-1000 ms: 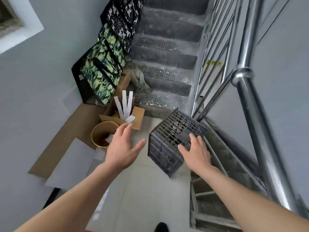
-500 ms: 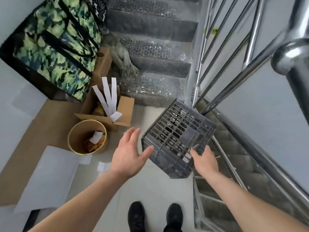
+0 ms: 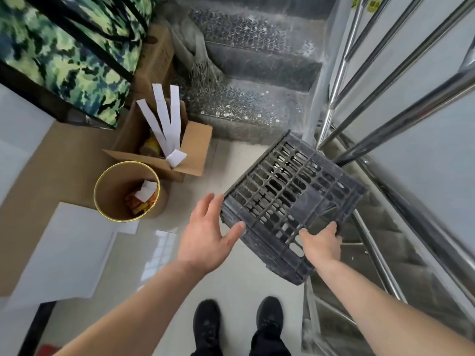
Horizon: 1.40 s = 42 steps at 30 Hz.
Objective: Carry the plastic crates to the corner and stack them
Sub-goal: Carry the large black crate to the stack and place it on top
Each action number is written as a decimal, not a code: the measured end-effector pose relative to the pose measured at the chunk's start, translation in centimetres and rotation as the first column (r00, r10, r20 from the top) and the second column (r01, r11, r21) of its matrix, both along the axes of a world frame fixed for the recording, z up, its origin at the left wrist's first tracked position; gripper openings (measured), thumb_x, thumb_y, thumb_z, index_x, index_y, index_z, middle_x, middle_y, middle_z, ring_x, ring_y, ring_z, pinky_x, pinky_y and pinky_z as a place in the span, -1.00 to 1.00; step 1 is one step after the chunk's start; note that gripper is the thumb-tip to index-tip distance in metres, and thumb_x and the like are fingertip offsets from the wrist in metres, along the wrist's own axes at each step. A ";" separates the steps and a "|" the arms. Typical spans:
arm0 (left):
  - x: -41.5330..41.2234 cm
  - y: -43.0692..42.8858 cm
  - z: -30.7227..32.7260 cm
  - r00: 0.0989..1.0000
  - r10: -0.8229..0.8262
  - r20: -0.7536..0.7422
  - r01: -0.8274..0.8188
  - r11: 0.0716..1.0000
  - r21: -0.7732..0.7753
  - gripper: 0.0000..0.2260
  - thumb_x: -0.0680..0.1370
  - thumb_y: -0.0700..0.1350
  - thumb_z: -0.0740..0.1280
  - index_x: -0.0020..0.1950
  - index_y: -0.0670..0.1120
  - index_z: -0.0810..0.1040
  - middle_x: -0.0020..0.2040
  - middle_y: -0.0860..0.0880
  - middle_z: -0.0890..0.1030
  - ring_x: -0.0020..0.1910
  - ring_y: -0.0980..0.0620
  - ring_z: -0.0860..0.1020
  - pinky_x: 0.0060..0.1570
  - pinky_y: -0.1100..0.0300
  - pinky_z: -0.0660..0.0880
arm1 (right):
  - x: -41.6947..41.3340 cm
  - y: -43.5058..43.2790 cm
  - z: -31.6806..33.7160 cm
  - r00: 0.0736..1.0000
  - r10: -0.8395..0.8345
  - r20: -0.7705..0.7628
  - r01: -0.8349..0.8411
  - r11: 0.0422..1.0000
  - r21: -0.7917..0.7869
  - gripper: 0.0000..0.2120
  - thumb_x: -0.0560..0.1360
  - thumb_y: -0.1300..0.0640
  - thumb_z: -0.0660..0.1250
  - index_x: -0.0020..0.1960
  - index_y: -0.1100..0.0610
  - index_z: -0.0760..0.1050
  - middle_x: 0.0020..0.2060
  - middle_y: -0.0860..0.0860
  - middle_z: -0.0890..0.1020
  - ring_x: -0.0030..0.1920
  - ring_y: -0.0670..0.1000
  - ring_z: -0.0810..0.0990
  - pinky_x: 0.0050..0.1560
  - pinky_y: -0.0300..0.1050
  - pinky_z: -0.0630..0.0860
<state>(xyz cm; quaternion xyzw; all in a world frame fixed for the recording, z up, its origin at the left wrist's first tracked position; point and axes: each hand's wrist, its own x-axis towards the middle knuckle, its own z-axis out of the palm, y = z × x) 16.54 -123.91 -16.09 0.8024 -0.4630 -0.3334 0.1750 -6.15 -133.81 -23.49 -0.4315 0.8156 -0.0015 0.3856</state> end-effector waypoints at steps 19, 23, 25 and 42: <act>-0.2 0.9 -1.4 0.996 0.063 -0.067 -0.062 0.998 0.008 -0.31 0.55 0.28 0.25 0.60 0.05 0.15 0.60 0.08 0.13 0.54 0.01 0.23 0.47 0.01 0.31 | 7.1 2.1 2.3 0.955 0.207 0.213 -0.100 0.900 -0.424 -0.26 0.41 0.44 0.43 0.48 0.01 0.32 0.39 0.07 0.39 0.30 0.07 0.48 0.15 -0.27 0.30; 0.8 2.7 -2.2 0.973 0.187 -0.136 -0.177 0.981 0.082 -0.32 0.55 0.26 0.26 0.59 0.01 0.20 0.57 0.05 0.21 0.50 0.00 0.30 0.43 0.00 0.35 | 9.3 6.2 1.7 0.866 0.450 0.219 -0.332 0.844 -0.422 -0.27 0.37 0.44 0.41 0.46 0.03 0.32 0.33 0.01 0.42 0.30 -0.03 0.43 0.22 -0.34 0.28; 1.1 3.6 -2.9 0.942 0.275 -0.193 -0.231 0.947 0.222 -0.31 0.56 0.25 0.26 0.60 -0.04 0.19 0.57 -0.02 0.26 0.51 -0.04 0.32 0.45 0.02 0.31 | 10.0 9.2 0.8 0.802 0.537 0.261 -0.430 0.823 -0.372 -0.26 0.38 0.41 0.42 0.47 0.00 0.31 0.34 -0.02 0.43 0.27 -0.13 0.41 0.26 -0.31 0.34; 7.7 13.8 -15.8 0.621 0.768 -0.158 -0.559 0.574 0.599 -0.74 0.61 -0.02 0.35 0.20 -0.14 0.45 0.07 -0.14 0.58 -0.07 -0.11 0.53 -0.02 0.13 0.40 | 7.4 8.2 -10.5 0.799 0.574 0.179 -0.575 0.816 -0.053 -0.33 0.56 0.02 0.43 0.58 -0.07 0.22 0.37 -0.06 0.54 0.19 -0.04 0.61 0.30 0.00 0.49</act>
